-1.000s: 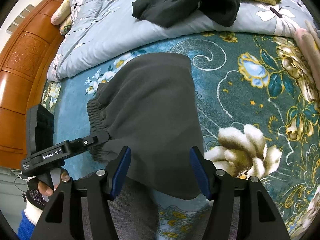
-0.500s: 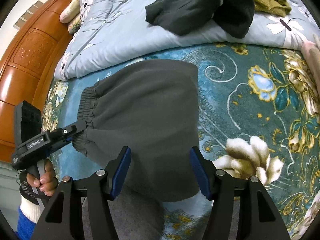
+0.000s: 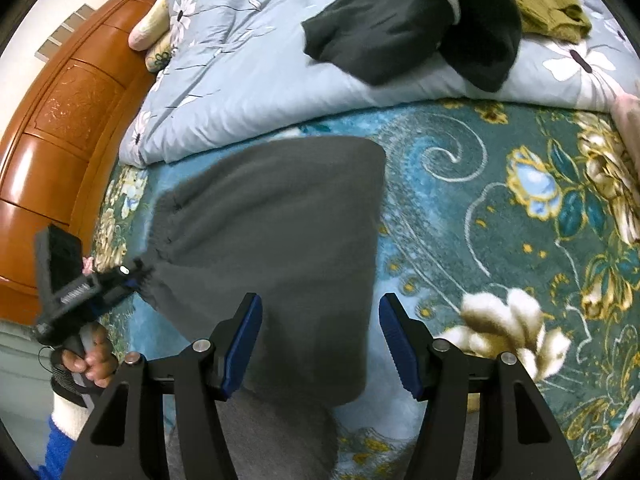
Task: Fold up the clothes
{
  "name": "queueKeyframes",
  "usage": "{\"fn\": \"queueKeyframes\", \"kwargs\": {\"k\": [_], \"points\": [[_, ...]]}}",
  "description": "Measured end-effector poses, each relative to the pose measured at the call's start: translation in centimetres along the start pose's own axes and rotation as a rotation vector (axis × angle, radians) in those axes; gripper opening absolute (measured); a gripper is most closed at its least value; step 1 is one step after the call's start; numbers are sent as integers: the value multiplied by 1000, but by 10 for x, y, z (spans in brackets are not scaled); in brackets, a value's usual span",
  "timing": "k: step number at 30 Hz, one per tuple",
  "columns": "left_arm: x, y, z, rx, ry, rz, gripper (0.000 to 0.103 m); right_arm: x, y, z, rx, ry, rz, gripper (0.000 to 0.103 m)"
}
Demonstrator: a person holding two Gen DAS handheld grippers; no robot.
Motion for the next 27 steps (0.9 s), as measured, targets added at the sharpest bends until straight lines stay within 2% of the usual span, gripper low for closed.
{"fn": "queueKeyframes", "kwargs": {"k": [7, 8, 14, 19, 23, 27], "points": [[10, -19, 5, -76, 6, 0, 28, 24, -18, 0, -65, -33, -33, 62], [10, -19, 5, -70, 7, -6, 31, 28, -18, 1, -77, -45, -30, 62], [4, -4, 5, 21, 26, -82, 31, 56, -3, 8, -87, -116, 17, 62], [8, 1, 7, 36, 26, -122, 33, 74, 12, 9, -60, -141, 40, 63], [5, 2, 8, 46, 30, -136, 34, 76, 16, 9, -62, -145, 32, 63], [-12, 11, 10, 114, 76, -199, 34, 65, 10, 8, -79, -133, 27, 63]]}}
Point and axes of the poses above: each gripper's, at about its wrist camera, not at the fingertips, and x roughly the way its jaws point, y to its right, z to its underside, the point moved 3 cm from there along x, roughly the way its jaws point, and after that the axes turned 14 degrees about -z, right-handed, at the moved point
